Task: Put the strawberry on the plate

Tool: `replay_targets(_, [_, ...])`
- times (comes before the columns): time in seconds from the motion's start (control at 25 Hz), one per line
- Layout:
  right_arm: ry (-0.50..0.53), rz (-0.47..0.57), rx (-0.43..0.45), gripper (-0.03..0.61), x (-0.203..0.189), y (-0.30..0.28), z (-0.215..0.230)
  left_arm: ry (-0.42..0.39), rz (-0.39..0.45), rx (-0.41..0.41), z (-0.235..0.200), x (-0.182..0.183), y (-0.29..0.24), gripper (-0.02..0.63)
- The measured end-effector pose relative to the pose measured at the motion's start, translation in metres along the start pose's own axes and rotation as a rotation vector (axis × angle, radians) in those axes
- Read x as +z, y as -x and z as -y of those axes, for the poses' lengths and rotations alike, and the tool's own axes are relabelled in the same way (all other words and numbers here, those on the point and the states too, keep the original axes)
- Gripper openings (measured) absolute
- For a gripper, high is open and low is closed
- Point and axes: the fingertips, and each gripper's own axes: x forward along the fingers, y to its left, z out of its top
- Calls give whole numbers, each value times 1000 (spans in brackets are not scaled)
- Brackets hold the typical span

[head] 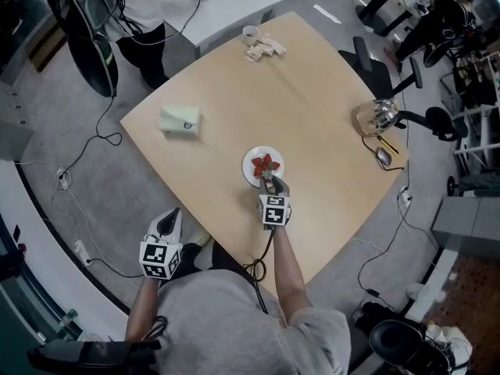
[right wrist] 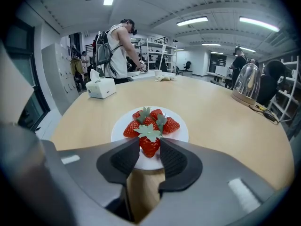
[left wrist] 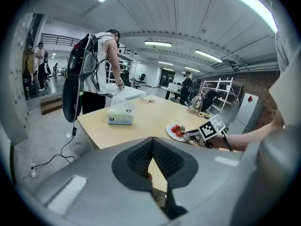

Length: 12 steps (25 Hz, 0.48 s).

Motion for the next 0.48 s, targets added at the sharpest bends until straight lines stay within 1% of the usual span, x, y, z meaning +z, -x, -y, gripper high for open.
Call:
replay_targets(0.24, [1, 1, -5, 141, -1, -2, 2, 5, -5, 3, 0, -2, -1, 18])
replay_targets(0.48, [-31, 11, -2, 149, 0, -2, 1, 2, -1, 2, -2, 0, 1, 18])
